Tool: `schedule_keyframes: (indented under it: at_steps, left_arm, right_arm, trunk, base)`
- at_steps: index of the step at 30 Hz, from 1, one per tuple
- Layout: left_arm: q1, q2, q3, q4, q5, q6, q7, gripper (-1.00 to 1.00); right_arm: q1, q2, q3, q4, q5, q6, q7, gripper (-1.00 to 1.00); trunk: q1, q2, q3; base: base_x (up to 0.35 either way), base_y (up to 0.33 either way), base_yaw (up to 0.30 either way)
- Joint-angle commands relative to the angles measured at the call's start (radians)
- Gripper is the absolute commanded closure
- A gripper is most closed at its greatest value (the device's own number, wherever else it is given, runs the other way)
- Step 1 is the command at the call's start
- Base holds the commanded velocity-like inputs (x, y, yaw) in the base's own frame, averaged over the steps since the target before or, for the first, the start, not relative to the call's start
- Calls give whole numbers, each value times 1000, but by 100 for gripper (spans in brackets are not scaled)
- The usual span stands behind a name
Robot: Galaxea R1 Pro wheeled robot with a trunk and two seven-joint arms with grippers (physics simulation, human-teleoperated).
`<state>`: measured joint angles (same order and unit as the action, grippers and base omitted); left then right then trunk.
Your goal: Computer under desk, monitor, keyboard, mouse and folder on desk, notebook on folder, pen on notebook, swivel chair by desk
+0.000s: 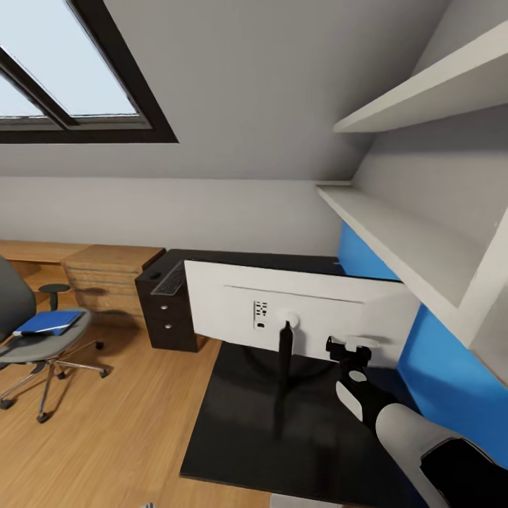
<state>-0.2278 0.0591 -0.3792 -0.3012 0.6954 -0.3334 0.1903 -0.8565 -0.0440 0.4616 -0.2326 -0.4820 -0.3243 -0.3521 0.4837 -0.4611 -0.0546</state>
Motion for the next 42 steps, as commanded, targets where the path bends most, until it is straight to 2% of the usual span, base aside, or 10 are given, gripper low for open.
schedule_keyframes:
  at_steps: [1, 31, 42]
  left_arm:
    - [-1, 1, -9, -1, 4, -3, 8, -100]
    - [-1, 1, -10, -1, 3, -4, 4, -100]
    - [-1, 2, -9, -1, 3, -4, 5, -100]
  right_arm:
    - [-1, 0, 10, -1, -7, -2, -4, -100]
    - [-1, 0, 11, -1, -7, -3, -4, -100]
    - [-1, 3, 11, -2, -7, -2, -4, -100]
  trunk:
    - [1, -2, -2]
    - [1, -2, -2]
    - [1, -2, -2]
  base:
    - [198, -3, 0]
    - [92, 0, 0]
    - [-257, 111, 0]
